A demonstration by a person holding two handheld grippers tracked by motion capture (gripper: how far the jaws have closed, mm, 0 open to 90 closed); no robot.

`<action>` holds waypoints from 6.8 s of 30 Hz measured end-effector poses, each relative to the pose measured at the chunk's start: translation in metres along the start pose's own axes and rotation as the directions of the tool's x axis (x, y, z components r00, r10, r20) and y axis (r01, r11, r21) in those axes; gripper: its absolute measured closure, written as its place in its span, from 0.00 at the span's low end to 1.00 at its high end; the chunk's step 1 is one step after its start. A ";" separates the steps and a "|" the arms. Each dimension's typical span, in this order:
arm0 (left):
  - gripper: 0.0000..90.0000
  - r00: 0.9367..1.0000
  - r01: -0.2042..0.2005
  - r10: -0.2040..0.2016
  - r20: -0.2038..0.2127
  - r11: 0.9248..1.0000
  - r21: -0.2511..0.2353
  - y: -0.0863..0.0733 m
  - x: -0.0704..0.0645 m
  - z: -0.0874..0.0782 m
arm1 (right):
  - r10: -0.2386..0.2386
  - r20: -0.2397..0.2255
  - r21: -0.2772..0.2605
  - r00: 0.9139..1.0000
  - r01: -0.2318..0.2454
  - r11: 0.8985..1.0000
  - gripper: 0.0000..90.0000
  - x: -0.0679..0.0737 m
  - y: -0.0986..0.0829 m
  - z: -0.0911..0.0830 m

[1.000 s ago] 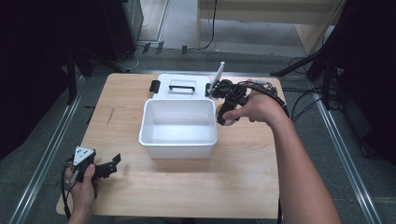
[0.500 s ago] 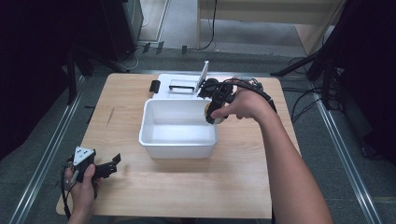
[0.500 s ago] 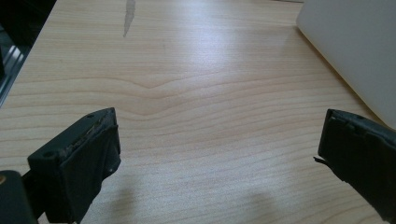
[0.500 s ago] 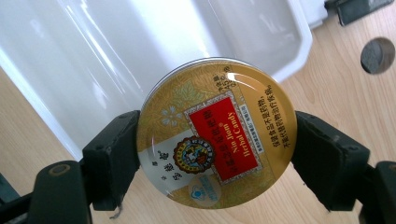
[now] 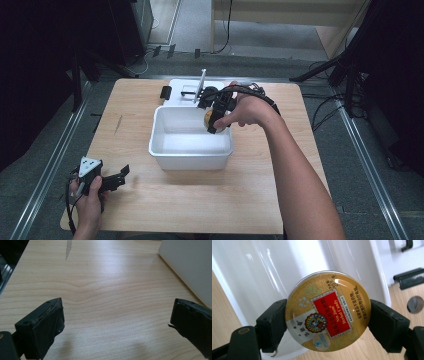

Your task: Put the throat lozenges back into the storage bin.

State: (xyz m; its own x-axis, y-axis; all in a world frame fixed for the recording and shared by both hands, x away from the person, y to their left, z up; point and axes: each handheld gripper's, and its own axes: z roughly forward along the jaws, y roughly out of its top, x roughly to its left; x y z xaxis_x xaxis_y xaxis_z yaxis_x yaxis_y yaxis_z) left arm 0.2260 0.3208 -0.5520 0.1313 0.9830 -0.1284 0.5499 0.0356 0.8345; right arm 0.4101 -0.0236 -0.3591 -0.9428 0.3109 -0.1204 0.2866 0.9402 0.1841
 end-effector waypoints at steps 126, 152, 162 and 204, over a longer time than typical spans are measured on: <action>0.00 1.000 -0.004 0.004 0.008 1.000 0.000 0.000 -0.001 0.000 | 0.050 0.084 -0.022 0.995 -0.048 0.999 0.10 0.017 -0.021 0.026; 0.00 1.000 -0.003 0.003 0.013 1.000 0.008 0.000 0.000 0.000 | 0.314 0.101 -0.191 0.944 -0.291 0.937 0.03 0.003 -0.103 0.005; 0.00 1.000 -0.005 0.005 0.009 1.000 0.008 0.000 -0.001 0.000 | 0.392 0.108 -0.255 0.914 -0.355 0.899 0.02 0.003 -0.141 0.008; 0.00 1.000 -0.008 0.008 0.008 1.000 0.004 0.000 -0.001 0.000 | 0.714 0.071 -0.627 0.696 -0.525 0.575 0.00 0.051 -0.313 0.094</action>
State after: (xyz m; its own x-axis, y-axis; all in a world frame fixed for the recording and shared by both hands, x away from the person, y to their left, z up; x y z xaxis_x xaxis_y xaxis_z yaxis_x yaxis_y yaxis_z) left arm 0.2256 0.3196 -0.5520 0.1418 0.9819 -0.1259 0.5522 0.0271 0.8333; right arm 0.2880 -0.2893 -0.5147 -0.4399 0.8978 -0.0218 0.5532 0.2900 0.7809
